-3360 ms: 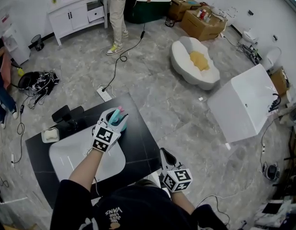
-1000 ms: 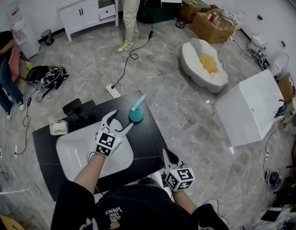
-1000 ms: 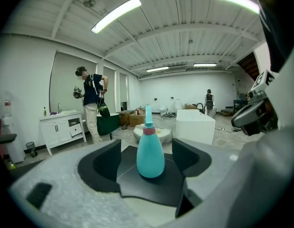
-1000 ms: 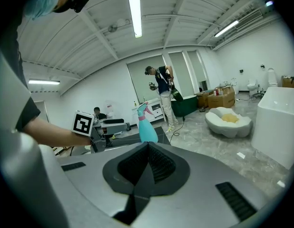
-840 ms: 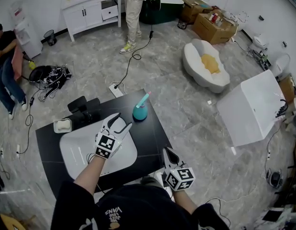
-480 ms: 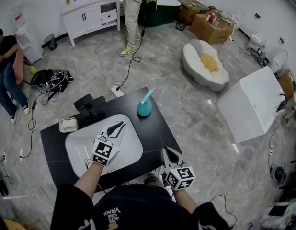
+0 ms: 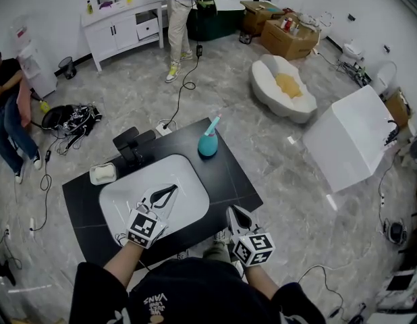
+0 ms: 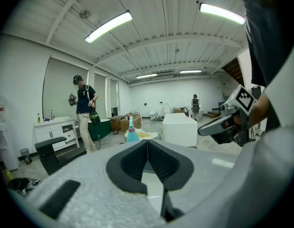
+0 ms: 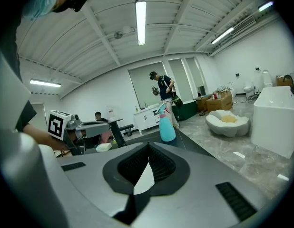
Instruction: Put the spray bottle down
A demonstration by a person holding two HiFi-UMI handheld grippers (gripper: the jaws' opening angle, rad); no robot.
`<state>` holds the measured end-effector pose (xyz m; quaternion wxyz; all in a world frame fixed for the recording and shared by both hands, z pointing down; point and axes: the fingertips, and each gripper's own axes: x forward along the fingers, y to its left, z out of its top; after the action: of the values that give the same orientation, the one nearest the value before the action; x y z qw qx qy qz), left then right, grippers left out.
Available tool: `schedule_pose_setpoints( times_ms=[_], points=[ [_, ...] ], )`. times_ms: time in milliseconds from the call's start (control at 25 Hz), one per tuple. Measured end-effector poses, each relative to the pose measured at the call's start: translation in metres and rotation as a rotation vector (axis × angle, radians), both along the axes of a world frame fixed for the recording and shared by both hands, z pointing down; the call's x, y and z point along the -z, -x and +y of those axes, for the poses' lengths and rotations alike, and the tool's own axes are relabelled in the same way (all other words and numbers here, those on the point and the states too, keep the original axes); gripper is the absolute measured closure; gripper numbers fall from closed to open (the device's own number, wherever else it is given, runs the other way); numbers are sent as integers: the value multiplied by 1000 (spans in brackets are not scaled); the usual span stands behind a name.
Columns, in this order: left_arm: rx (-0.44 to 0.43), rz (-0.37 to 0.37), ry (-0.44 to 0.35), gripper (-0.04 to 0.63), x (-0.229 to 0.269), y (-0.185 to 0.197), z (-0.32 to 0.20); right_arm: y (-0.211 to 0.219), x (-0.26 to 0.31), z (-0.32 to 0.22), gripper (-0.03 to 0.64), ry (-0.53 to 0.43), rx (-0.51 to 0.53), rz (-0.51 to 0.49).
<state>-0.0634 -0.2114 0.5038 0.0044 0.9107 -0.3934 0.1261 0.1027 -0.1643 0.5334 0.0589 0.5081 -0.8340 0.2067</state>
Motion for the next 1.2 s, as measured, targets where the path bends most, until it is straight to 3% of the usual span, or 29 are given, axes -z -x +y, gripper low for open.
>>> schedule_pose_setpoints(
  times_ms=[680, 1200],
  points=[
    [6, 38, 27, 577, -11, 45, 77, 49, -5, 63, 614, -4, -10, 34],
    [22, 38, 35, 577, -18, 59, 93, 66, 0, 64, 614, -24, 11, 65]
  ],
)
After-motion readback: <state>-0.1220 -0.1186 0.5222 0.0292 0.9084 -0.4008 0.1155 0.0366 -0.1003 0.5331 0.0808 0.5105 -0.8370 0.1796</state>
